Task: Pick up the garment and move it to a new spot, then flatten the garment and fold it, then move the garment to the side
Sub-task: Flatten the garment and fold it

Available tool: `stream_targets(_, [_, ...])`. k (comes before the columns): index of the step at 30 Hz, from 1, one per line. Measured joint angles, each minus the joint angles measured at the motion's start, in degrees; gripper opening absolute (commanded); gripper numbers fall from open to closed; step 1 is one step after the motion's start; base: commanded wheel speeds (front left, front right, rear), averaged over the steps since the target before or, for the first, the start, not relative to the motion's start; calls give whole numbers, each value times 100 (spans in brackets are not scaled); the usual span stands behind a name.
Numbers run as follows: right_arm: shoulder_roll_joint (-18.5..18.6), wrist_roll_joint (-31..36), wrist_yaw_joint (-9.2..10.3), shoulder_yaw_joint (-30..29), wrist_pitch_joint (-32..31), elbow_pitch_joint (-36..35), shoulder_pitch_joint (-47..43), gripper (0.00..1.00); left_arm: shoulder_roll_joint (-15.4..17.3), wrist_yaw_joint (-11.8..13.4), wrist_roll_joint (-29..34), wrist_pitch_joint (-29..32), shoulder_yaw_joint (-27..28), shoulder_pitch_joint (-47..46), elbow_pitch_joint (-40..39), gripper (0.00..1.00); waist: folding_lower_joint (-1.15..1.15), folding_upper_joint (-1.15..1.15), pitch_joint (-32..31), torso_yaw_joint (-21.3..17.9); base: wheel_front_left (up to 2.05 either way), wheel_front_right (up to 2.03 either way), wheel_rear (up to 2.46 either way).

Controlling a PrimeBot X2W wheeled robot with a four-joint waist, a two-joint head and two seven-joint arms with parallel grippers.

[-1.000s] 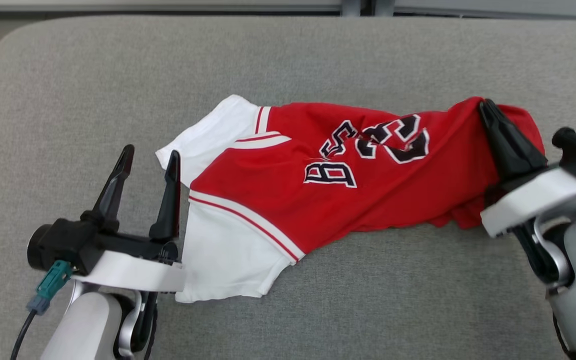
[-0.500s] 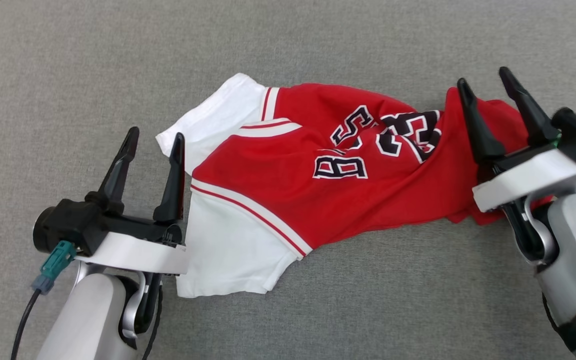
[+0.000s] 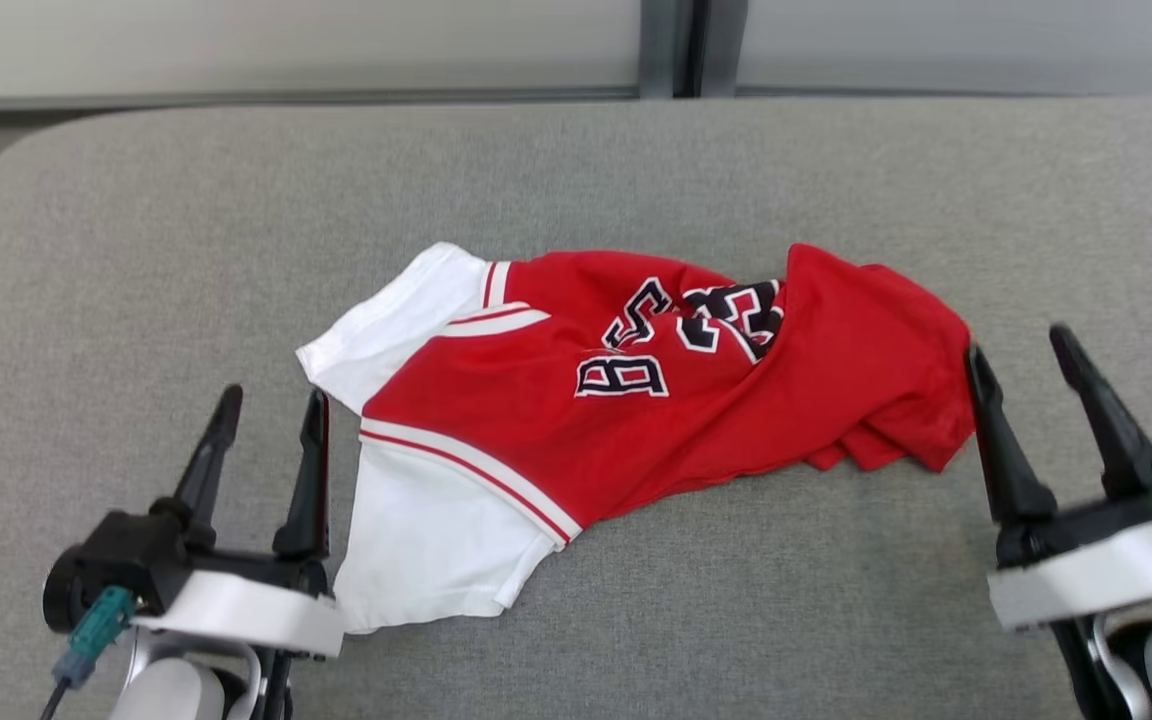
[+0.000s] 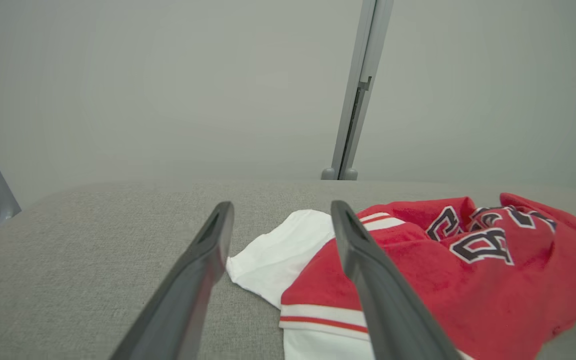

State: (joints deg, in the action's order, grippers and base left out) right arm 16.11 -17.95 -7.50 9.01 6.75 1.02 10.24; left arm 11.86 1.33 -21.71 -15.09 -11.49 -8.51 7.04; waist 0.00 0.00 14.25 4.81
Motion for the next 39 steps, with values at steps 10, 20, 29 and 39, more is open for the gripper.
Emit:
stream_targets(10, [-424,196,0,-381,-564,-782,-1238,100,107,142,-52,166,-20,723,-69,100,0,0,-781,-167,0,0,0])
stream_targets(20, [-521,240,1,-456,-678,-973,-1347,100,163,234,-52,304,-80,834,-299,100,0,0,-855,-195,0,0,0])
stream_targets(29, [-581,248,1,-452,-684,-989,-1345,100,165,277,-52,347,-145,838,-380,100,0,0,-792,-193,0,0,0])
stream_targets(39, [-615,254,1,-365,-720,-981,-1230,100,5,53,-398,934,-446,949,439,100,0,0,-591,-221,0,0,0])
